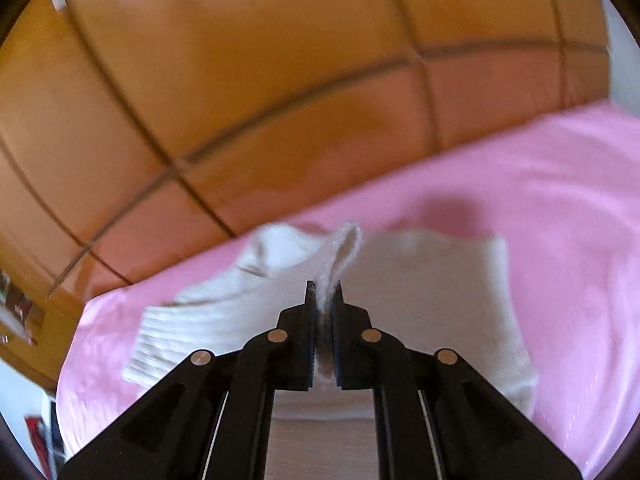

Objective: Fold small clothes

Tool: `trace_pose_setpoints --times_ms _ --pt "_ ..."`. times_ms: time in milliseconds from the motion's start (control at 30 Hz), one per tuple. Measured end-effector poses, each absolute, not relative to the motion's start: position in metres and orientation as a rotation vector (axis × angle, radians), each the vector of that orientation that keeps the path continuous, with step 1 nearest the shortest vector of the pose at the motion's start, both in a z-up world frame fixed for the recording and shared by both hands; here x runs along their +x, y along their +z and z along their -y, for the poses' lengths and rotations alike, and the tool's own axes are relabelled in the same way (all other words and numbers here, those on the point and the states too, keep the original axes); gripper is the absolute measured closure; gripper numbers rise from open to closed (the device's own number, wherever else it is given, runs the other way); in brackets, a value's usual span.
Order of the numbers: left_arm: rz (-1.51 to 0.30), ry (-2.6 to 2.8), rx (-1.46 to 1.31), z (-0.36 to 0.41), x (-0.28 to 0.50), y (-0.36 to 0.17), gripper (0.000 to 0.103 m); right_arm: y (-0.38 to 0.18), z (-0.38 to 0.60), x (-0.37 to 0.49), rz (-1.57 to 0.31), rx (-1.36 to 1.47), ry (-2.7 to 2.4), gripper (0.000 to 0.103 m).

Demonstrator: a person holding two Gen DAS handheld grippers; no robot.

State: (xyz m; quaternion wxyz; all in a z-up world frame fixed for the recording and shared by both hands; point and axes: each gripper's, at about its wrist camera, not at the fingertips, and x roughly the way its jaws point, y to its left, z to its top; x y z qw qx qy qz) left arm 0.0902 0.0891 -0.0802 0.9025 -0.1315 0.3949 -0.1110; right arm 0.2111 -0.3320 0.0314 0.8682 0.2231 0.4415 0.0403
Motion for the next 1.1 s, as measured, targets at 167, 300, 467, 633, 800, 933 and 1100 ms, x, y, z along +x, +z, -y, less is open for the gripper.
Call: trace_pose_setpoints --times_ms 167,300,467,633,800,933,1100 --pt "-0.819 -0.22 -0.254 -0.088 0.091 -0.08 0.063 -0.014 0.362 0.203 -0.996 0.46 -0.046 0.097" --pt "-0.825 -0.212 -0.242 -0.086 0.091 -0.079 0.063 -0.037 0.376 0.199 -1.017 0.466 -0.087 0.097" --pt "-0.906 -0.225 -0.289 -0.09 0.104 -0.062 0.055 -0.023 0.366 0.197 -1.002 0.402 -0.076 0.082" --pt "-0.873 -0.356 -0.471 -0.096 0.131 -0.034 0.049 0.008 0.36 0.177 -0.879 0.341 -0.065 0.044" --pt "-0.889 -0.41 -0.575 -0.079 0.182 -0.039 0.038 0.015 0.325 0.173 -0.87 0.267 0.046 0.035" --pt "-0.913 -0.387 -0.61 -0.067 0.22 -0.049 0.032 0.007 0.305 0.178 -0.898 0.216 0.077 0.034" --pt "-0.845 -0.158 -0.699 -0.104 0.244 -0.062 0.034 -0.02 0.301 0.191 -0.968 0.183 0.041 0.033"
